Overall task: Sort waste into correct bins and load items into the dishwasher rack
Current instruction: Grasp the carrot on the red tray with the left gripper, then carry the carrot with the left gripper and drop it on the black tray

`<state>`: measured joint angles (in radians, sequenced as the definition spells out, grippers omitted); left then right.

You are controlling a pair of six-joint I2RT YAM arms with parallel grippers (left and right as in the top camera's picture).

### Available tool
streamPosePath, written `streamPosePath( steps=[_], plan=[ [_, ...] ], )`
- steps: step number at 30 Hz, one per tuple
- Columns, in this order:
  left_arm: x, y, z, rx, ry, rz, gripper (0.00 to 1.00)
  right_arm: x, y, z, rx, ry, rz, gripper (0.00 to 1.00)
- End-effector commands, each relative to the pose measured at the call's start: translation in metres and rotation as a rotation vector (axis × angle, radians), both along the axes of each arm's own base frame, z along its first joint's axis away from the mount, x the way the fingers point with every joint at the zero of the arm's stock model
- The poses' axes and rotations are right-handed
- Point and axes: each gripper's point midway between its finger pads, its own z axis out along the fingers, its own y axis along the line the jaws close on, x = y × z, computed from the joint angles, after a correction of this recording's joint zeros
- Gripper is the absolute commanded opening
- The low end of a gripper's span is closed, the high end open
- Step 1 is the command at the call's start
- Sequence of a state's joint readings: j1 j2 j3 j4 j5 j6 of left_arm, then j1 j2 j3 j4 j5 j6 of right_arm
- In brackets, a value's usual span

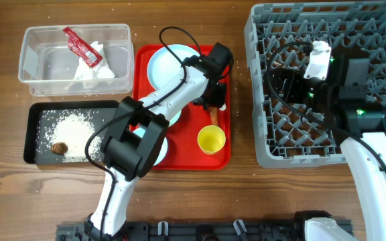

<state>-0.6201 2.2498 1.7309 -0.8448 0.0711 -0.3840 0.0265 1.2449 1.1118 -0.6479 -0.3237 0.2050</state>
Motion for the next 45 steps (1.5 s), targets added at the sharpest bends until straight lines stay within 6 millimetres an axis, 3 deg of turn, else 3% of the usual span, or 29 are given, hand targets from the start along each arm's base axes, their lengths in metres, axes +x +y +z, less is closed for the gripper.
streamPosePath(
  steps=[1, 2, 4, 7, 14, 18, 21, 23, 25, 27, 31, 34, 38, 41, 45],
  plan=[
    [0.003, 0.007, -0.008, 0.042, -0.006, 0.033, 0.26, 0.003, -0.002, 0.002, -0.002, -0.001, -0.013, 1.00],
    [0.003, 0.007, -0.008, 0.042, -0.006, 0.033, 0.17, 0.003, -0.002, 0.002, -0.002, -0.001, -0.013, 1.00],
    [0.003, 0.007, -0.007, 0.041, -0.007, 0.033, 0.10, 0.003, -0.002, 0.002, -0.002, 0.000, -0.013, 1.00],
    [0.006, 0.008, 0.002, 0.032, -0.019, 0.038, 0.06, 0.003, -0.002, 0.002, -0.002, -0.001, -0.013, 1.00],
    [0.023, 0.015, 0.084, -0.051, -0.136, 0.071, 0.05, 0.003, -0.002, 0.001, -0.002, 0.001, -0.013, 1.00],
    [0.027, 0.030, 0.129, -0.093, -0.205, 0.099, 0.05, 0.002, -0.002, 0.001, -0.003, 0.006, -0.013, 1.00],
    [0.028, 0.055, 0.162, -0.109, -0.244, 0.146, 0.04, 0.002, -0.002, 0.001, -0.002, 0.006, -0.013, 1.00],
    [0.025, 0.083, 0.182, -0.107, -0.248, 0.202, 0.04, 0.002, -0.002, 0.001, -0.003, 0.006, -0.013, 1.00],
    [0.021, 0.122, 0.195, -0.079, -0.236, 0.323, 0.04, 0.002, -0.002, 0.001, -0.003, 0.006, -0.013, 1.00],
    [0.015, 0.178, 0.201, -0.015, -0.206, 0.479, 0.04, 0.002, -0.002, 0.001, -0.003, 0.005, -0.013, 1.00],
    [-0.002, 0.279, 0.194, 0.107, -0.118, 0.766, 0.04, 0.003, -0.002, 0.002, -0.004, -0.003, -0.012, 1.00],
    [-0.012, 0.331, 0.184, 0.125, -0.071, 0.932, 0.04, 0.003, -0.002, 0.002, -0.005, -0.004, -0.011, 1.00],
    [-0.043, 0.399, 0.155, 0.147, 0.027, 1.196, 0.04, 0.004, -0.004, 0.001, -0.012, -0.003, -0.019, 1.00],
    [-0.059, 0.423, 0.122, 0.142, 0.074, 1.303, 0.04, 0.004, -0.004, 0.002, -0.012, -0.003, -0.019, 1.00],
    [-0.076, 0.426, 0.066, 0.141, 0.114, 1.379, 0.04, 0.003, -0.004, 0.001, -0.011, -0.002, -0.019, 1.00]
  ],
)
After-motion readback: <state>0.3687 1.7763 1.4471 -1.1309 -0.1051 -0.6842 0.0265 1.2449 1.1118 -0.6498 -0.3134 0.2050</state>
